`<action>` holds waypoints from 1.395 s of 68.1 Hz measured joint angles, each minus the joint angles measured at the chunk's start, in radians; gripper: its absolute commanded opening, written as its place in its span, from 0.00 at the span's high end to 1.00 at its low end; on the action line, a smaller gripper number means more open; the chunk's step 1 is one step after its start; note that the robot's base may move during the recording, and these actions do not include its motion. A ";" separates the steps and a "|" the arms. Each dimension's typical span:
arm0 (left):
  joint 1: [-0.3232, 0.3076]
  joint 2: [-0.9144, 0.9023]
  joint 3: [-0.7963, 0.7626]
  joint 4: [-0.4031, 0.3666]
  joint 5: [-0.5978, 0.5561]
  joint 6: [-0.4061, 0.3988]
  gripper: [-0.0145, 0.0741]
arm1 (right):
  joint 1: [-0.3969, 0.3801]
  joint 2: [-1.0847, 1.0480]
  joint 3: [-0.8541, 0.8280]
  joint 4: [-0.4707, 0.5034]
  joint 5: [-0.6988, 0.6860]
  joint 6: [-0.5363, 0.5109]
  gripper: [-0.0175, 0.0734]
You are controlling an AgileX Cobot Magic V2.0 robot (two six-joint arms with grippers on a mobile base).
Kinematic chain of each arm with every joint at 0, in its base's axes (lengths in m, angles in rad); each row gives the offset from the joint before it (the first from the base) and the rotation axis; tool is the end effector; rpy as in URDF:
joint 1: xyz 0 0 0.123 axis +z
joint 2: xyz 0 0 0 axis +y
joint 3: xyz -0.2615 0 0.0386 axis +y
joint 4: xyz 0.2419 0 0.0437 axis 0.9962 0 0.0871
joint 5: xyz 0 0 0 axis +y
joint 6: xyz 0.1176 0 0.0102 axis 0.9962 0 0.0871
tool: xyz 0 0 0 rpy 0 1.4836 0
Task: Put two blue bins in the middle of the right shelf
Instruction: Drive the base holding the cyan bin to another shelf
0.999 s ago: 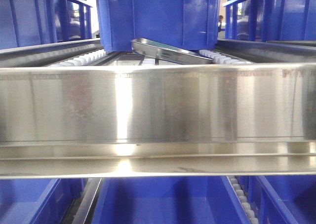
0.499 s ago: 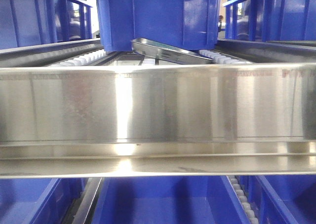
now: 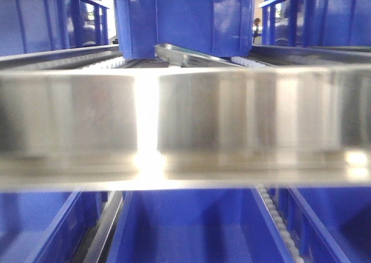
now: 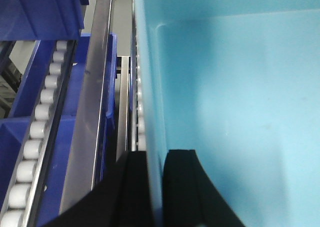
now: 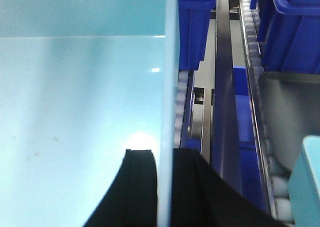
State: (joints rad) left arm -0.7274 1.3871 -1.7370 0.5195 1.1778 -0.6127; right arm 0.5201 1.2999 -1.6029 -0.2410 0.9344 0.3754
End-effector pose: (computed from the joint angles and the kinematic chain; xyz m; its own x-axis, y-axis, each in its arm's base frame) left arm 0.2477 -0.1480 0.4445 -0.5637 0.0417 -0.8250 0.1175 0.9926 -0.0301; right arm 0.2585 0.1219 0.4405 -0.5057 -0.0314 -0.8621 -0.2347 0.9666 0.1025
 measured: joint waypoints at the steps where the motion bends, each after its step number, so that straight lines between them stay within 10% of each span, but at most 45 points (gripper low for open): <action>1: 0.000 0.000 0.000 0.000 0.000 0.000 0.96 | 0.000 0.000 0.000 0.000 0.000 0.000 0.99; 95: 0.000 -0.004 0.000 0.002 0.002 0.000 0.96 | 0.000 0.002 0.000 -0.002 -0.007 0.000 0.99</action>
State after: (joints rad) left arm -0.7274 1.3832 -1.7370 0.5216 1.1802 -0.6127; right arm 0.5201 1.3016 -1.6029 -0.2430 0.9270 0.3754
